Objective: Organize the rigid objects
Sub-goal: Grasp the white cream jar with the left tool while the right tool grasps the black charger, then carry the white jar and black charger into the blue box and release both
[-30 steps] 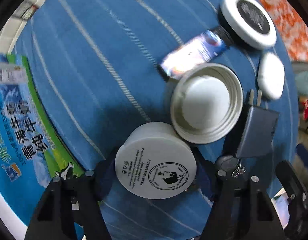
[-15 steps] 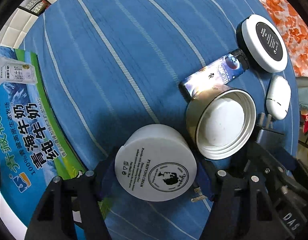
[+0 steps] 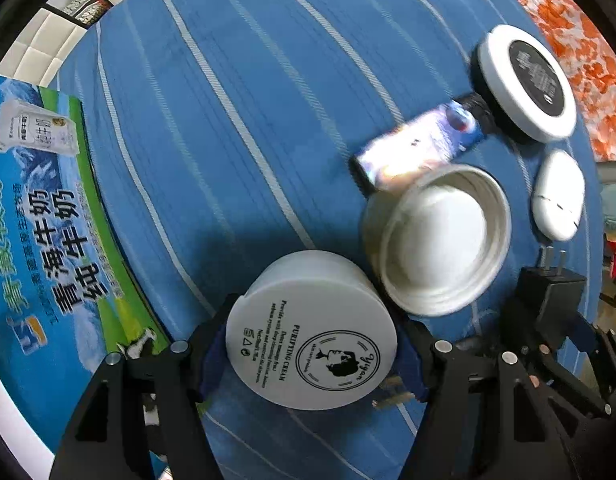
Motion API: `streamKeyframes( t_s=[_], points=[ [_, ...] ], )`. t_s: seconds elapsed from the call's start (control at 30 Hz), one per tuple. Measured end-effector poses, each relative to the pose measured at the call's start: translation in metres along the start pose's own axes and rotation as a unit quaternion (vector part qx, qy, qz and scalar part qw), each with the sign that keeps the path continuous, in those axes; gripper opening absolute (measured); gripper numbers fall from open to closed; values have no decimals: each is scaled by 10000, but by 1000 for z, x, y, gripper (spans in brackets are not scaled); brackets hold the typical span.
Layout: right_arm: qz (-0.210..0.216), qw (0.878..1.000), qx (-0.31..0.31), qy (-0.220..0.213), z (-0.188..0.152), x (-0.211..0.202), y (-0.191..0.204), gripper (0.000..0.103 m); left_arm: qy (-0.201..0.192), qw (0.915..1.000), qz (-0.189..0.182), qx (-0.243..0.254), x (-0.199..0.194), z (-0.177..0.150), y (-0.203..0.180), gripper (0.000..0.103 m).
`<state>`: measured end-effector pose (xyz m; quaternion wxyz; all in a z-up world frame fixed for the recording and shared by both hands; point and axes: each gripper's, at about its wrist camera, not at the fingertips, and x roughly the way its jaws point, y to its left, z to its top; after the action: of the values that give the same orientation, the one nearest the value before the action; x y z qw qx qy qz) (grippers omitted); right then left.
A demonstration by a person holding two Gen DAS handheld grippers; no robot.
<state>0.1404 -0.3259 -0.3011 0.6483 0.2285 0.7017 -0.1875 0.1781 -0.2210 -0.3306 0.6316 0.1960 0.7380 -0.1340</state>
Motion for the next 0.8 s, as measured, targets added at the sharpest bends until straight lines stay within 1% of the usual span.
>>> streamKeyframes(
  t_s=[0.1, 0.33, 0.47, 0.57, 0.63, 0.7, 0.8],
  points=[
    [14, 10000, -49, -12, -9, -9, -14, 61, -101, 9999, 28, 81, -6, -9, -7, 67],
    [207, 9996, -170, -86, -33, -23, -44, 61, -378, 9989, -212, 164, -35, -42, -25, 67],
    [462, 9983, -233, -254, -50, -49, -44, 61, -763, 9960, -423, 188, -69, -67, -28, 67],
    [614, 9967, -330, -420, -57, -73, -37, 61, -1121, 9918, -609, 90, -103, -86, -17, 67],
    [689, 9949, -463, -574, -62, -92, -27, 61, -1385, 9883, -637, -32, -124, -97, -3, 67],
    [743, 9918, -688, -781, -69, -116, -12, 61, -1633, 9846, -601, -150, -143, -94, 21, 67],
    [823, 9852, -1068, -1054, -80, -148, 17, 61, -2030, 9773, -475, -365, -169, -110, 54, 67]
  ],
)
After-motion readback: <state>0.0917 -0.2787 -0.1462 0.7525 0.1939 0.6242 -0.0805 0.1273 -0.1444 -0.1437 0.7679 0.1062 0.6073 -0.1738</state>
